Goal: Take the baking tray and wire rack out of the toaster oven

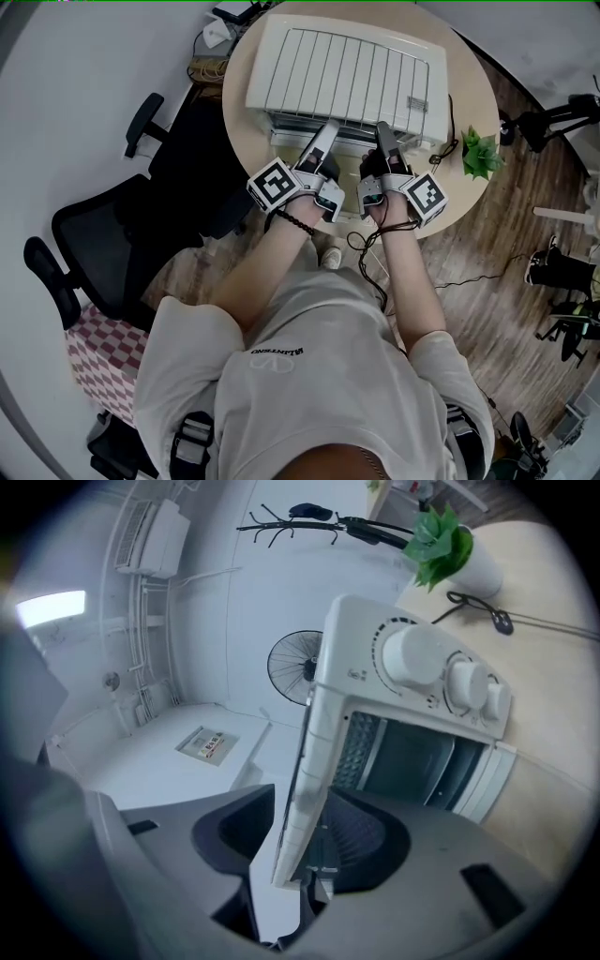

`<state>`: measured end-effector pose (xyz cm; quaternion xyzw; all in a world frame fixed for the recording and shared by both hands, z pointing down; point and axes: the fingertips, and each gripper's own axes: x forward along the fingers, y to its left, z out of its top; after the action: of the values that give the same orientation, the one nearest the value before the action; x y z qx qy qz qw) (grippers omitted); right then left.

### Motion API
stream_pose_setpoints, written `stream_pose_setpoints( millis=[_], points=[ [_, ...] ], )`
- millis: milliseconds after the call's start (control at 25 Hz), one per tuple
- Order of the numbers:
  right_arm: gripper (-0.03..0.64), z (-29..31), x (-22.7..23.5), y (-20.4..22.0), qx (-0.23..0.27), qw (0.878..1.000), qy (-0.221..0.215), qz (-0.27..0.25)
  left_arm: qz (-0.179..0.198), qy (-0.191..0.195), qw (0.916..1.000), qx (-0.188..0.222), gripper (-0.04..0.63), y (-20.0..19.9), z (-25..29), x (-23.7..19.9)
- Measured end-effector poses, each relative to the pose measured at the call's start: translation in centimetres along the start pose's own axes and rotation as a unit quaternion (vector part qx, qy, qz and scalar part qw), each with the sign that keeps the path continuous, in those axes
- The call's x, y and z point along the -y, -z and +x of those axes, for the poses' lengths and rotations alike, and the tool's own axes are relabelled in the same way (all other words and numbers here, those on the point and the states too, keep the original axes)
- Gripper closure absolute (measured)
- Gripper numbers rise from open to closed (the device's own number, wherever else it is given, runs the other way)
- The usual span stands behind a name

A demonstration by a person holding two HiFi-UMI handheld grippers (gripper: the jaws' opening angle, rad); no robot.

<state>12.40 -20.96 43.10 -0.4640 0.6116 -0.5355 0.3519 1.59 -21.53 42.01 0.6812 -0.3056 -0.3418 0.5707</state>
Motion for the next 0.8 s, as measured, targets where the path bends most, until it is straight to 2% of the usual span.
stream_pose_setpoints(
  millis=[160, 360, 520, 680, 800],
  points=[
    [0.437, 0.4, -0.3, -0.3, -0.016, 0.999, 0.017, -0.037, -0.004, 0.007, 1.0, -0.003, 0.29, 0.2, -0.7, 0.1],
    [0.437, -1.6, -0.5, 1.4, -0.008, 1.0, -0.016, -0.004, -0.022, 0.02, 0.9996, -0.003, 0.29, 0.5, -1.8, 0.7],
    [0.437, -4.3, -0.2, 3.6, -0.031, 0.998, -0.039, -0.026, 0.013, -0.001, 0.9999, -0.01, 0.291, 0.4, -4.2, -0.5],
    [0.437, -5.8, 2.9, 4.3, -0.042, 0.998, -0.015, -0.037, 0.052, -0.032, 0.9981, 0.006, 0.291, -0.4, -6.2, -4.4],
    [0.437, -5.5, 4.8, 4.5, -0.046, 0.998, 0.0, -0.035, 0.058, -0.046, 0.9971, 0.014, 0.291, -0.7, -6.7, -6.7]
  ],
)
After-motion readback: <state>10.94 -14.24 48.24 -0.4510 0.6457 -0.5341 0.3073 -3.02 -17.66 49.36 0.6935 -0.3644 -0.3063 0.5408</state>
